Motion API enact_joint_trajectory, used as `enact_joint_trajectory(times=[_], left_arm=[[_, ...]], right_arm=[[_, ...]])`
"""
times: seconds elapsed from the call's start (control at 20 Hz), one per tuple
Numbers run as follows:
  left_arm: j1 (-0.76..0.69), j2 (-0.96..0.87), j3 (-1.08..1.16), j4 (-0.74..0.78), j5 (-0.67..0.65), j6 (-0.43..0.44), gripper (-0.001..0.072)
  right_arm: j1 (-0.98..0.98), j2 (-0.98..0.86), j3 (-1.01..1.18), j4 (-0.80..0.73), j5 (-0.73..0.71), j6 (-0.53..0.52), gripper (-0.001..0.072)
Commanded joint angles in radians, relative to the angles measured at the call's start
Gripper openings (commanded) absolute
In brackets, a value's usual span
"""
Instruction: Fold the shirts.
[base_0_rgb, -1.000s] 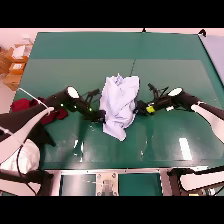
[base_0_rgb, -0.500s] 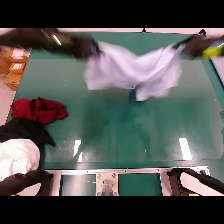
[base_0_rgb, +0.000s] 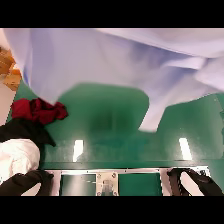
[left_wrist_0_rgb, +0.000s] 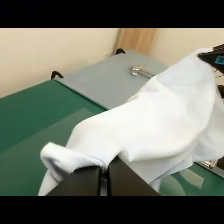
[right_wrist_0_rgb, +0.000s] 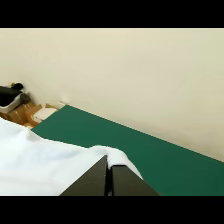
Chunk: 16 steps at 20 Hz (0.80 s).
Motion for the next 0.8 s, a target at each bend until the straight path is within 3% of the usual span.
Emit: enact_joint_trajectory(times=[0.0, 0.25, 0.4, 0.6, 0.75], left_arm=[[0.001, 0.018, -0.129, 0.1, -0.025, -0.041, 0.0023], [0.034, -0.027, -0.533, 0.22, 0.127, -0.048, 0.0022], [0.091, -0.227, -0.7, 0.163, 0.254, 0.066, 0.0022], [0.123, -0.641, -0.615, 0.011, 0.393, 0.278, 0.0022], [0.123, -0.864, -0.433, -0.027, 0.392, 0.292, 0.0023]], right_arm=[[-0.001, -0.003, -0.069, -0.026, -0.006, 0.005, 0.002], [0.042, -0.145, -0.432, -0.023, -0.054, -0.056, 0.0021], [0.11, -0.316, -0.647, -0.023, -0.211, -0.103, 0.0021], [0.171, -0.631, -0.703, 0.009, -0.396, -0.104, 0.0021], [0.158, -0.812, -0.656, 0.116, -0.47, -0.104, 0.0042]])
